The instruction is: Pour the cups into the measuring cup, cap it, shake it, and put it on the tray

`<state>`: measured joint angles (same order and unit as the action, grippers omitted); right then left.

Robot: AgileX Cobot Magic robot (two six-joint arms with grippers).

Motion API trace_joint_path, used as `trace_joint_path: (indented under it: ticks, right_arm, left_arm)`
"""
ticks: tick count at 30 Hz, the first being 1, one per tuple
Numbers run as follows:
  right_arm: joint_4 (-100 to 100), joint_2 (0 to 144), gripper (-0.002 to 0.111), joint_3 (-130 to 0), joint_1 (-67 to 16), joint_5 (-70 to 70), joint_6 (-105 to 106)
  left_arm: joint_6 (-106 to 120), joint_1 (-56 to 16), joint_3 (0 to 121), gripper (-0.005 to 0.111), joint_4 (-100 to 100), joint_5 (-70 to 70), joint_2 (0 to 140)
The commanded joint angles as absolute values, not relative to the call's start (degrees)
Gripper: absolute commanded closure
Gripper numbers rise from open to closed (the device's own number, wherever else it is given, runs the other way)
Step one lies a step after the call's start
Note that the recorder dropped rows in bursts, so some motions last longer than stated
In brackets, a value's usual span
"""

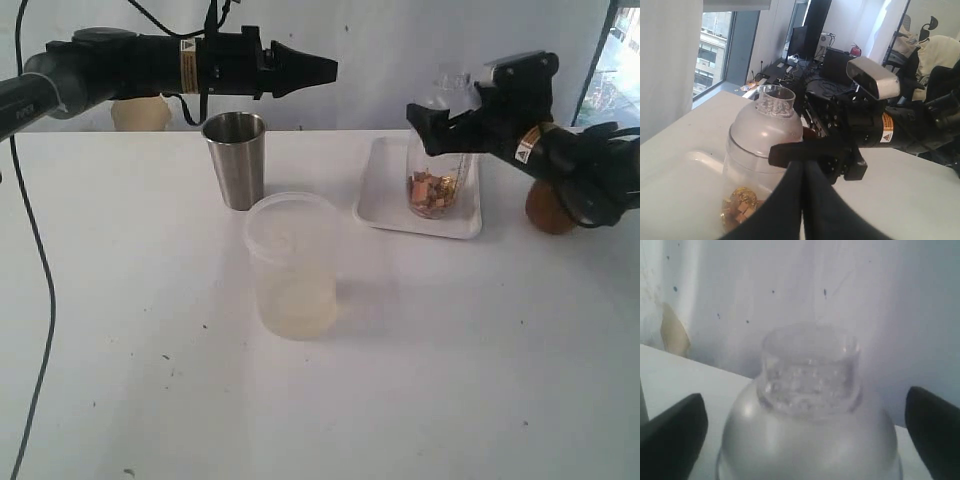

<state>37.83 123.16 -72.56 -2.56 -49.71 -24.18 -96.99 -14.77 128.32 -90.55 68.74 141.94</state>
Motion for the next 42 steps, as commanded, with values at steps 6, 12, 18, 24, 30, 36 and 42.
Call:
trace_joint_path:
  ticks: [6,12,18,24,30,36,42]
  right_arm:
    - [39.58,117.50,0.005,-72.56,-2.29,-49.66,-26.66]
    - [39.58,110.54,0.005,-72.56,-2.29,-45.00,-30.21]
    - [39.44,100.16,0.040,-72.56,-2.29,-30.76,-34.06]
    - [39.55,86.50,0.107,-72.56,-2.29,-9.00,-39.14]
    - [39.55,69.85,0.108,-68.43,-2.29,-0.82,-39.14]
    - [39.19,60.31,0.108,-62.28,-2.19,9.70,-38.85]
    - [35.65,54.43,0.108,-57.44,-2.19,11.04,-38.84]
  left_arm:
    - [-97.18,-14.48,128.66,0.107,-90.42,68.62,141.39]
    - [-97.18,-14.12,128.66,0.107,-90.42,68.68,141.39]
    - [-98.97,-12.06,128.66,0.107,-89.98,69.47,141.01]
    - [-107.49,-10.07,128.66,0.107,-96.61,68.42,133.35]
    - [-115.50,-5.88,120.85,0.107,-99.95,66.10,123.42]
    - [-107.17,-1.20,97.16,0.107,-99.95,57.04,111.81]
    - [-105.15,3.40,82.43,0.107,-99.95,44.58,95.62]
